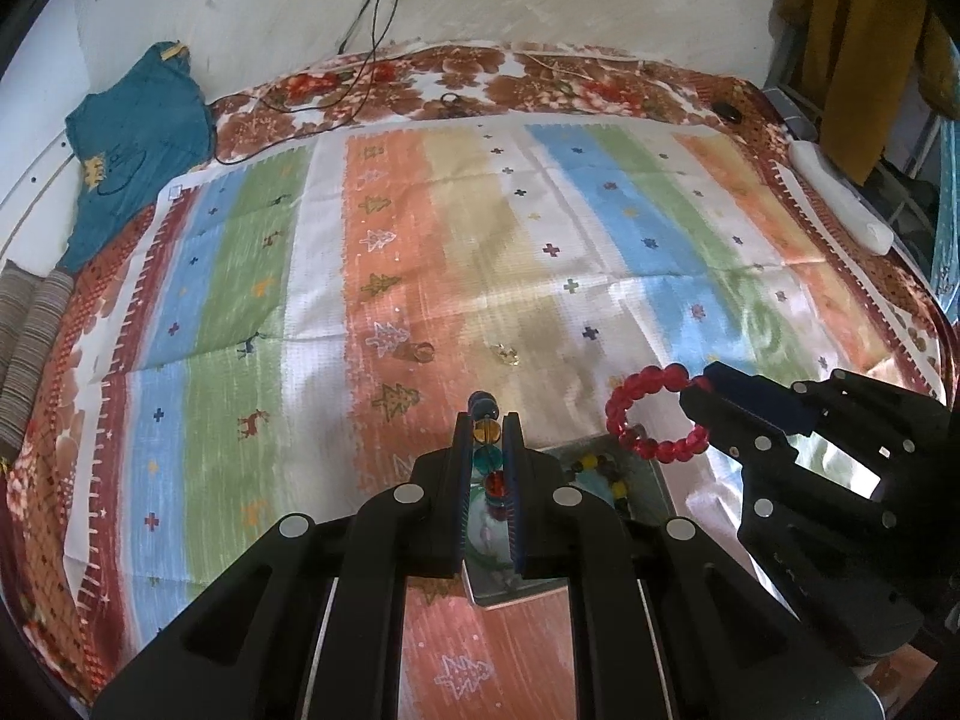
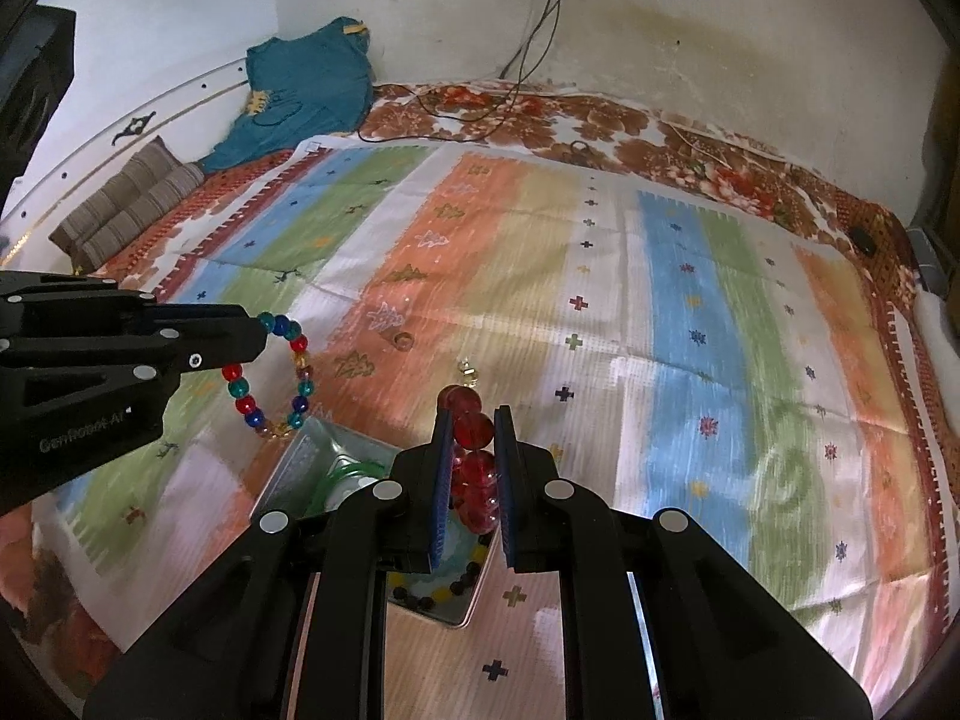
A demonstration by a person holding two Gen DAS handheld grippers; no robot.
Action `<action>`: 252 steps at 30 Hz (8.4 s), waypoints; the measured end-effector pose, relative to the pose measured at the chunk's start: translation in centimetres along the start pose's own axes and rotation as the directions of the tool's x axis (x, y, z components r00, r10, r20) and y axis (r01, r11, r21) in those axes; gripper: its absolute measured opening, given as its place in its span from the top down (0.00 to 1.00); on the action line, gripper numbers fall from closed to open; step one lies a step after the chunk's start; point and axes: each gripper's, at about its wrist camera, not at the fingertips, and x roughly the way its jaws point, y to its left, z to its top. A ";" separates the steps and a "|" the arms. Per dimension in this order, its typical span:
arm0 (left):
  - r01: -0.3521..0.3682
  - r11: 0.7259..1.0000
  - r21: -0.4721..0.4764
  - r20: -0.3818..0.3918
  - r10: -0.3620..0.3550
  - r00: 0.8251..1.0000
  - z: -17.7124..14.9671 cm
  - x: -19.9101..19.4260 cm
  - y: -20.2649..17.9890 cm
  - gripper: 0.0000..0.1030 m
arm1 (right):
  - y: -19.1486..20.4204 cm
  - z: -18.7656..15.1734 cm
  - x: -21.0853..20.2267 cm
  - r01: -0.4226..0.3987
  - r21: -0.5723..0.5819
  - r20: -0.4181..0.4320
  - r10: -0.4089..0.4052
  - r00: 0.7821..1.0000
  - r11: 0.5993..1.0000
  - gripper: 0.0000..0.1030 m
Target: Organize jewelry
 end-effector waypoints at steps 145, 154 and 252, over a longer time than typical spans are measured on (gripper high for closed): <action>-0.023 0.999 -0.046 -0.274 0.009 0.962 5.2 23.4 7.4 0.82 | -0.4 4.5 22.8 -0.132 0.030 -0.403 0.133 0.906 0.991 0.88; -0.037 0.998 -0.043 -0.276 0.024 0.961 5.1 22.5 7.2 0.82 | -0.3 4.1 21.7 -0.121 0.014 -0.387 0.117 0.915 0.993 0.91; -0.048 0.997 -0.064 -0.253 0.030 0.967 5.3 18.4 7.6 0.82 | -0.5 4.3 20.3 -0.066 0.012 -0.354 0.066 0.933 0.998 0.83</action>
